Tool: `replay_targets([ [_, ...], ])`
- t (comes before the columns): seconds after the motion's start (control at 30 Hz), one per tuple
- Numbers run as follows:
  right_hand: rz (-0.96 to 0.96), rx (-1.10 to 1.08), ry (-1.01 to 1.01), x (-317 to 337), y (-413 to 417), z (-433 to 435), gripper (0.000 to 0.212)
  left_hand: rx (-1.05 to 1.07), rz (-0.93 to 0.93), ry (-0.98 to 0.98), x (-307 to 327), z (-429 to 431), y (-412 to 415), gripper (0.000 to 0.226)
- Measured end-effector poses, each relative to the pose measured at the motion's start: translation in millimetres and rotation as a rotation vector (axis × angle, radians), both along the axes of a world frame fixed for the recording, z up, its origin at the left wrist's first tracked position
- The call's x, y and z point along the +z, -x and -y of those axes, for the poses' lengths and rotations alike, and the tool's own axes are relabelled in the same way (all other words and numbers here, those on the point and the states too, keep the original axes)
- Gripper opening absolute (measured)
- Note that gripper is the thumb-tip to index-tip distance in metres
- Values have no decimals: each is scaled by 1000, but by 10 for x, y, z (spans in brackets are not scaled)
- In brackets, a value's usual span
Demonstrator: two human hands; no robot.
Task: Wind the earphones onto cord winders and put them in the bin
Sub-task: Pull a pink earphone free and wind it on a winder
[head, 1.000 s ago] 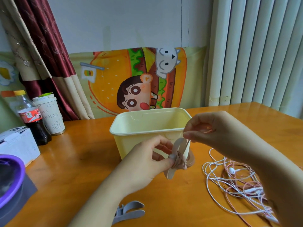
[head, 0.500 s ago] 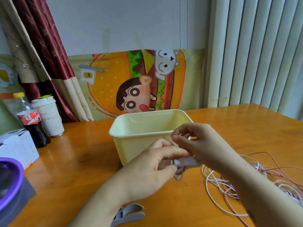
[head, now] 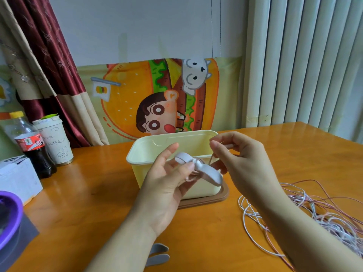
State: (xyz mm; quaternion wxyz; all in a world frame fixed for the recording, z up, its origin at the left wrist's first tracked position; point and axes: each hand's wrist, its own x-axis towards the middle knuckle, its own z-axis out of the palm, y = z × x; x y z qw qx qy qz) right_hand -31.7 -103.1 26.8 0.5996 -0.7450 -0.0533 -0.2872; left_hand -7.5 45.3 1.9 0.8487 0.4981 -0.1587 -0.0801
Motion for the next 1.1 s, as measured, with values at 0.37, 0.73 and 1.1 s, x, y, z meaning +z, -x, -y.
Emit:
replay_targets([
  [0.37,-16,119,41,-8,40,-71,10,35,-186,91,53,89,-145,14],
  [0.73,-57,223,225,119,113,19,31,-170,-16,-242,85,-18,140,31],
  [1.1,-158,210,340,133,116,66,21,77,195,-539,46,-87,78,28],
])
